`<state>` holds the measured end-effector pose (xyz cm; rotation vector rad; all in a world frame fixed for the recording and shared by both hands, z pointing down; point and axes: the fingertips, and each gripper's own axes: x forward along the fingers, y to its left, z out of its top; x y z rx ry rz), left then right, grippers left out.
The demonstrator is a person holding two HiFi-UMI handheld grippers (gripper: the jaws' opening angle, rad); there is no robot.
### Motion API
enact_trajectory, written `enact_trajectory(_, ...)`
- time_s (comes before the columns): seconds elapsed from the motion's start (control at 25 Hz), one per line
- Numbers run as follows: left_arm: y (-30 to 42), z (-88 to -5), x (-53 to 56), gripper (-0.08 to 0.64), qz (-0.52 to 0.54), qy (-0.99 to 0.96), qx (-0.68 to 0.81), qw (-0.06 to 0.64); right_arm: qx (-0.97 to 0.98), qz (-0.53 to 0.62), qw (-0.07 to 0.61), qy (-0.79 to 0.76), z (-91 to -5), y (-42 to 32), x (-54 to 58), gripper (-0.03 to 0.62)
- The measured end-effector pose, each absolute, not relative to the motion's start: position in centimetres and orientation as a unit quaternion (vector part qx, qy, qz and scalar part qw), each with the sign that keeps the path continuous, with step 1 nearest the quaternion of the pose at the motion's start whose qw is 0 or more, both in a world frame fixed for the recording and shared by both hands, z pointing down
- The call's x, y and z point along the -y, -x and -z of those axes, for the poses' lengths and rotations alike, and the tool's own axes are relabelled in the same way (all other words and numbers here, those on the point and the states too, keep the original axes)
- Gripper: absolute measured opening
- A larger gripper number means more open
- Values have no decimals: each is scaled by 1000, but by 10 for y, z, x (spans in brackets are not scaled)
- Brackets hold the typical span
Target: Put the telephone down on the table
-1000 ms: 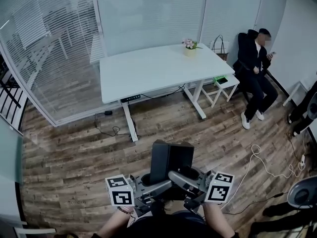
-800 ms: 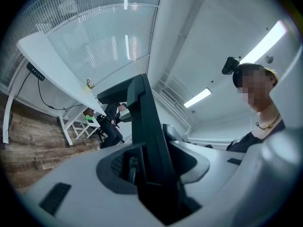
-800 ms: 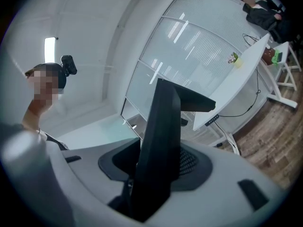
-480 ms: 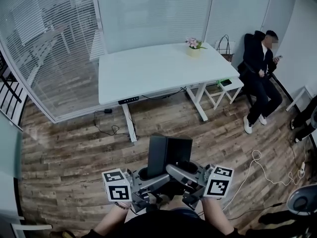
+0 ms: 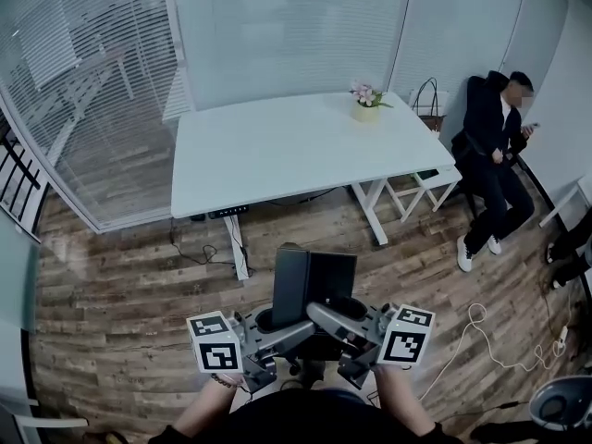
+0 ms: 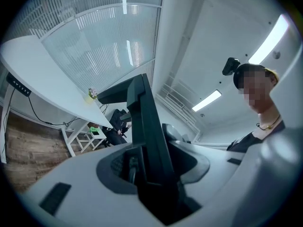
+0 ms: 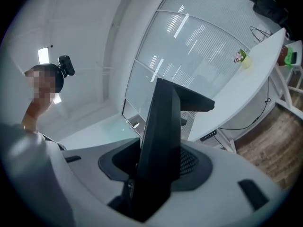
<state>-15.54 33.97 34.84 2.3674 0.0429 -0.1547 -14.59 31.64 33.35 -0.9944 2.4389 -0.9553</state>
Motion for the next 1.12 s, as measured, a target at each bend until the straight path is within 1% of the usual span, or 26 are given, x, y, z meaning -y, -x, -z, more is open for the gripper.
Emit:
enact_trajectory(0.36, 104, -347, -296, 212, 65, -927, 8, 369, -864, 343, 164, 332, -332, 96, -272, 186)
enact_trajectory(0.76, 66, -348, -271, 212, 68, -929, 29, 363, -869, 347, 163, 314, -332, 59, -247, 186)
enact_trajectory(1.12, 59, -351, -269, 212, 63, -926, 50, 368, -870, 358, 163, 296, -337, 53, -244, 189)
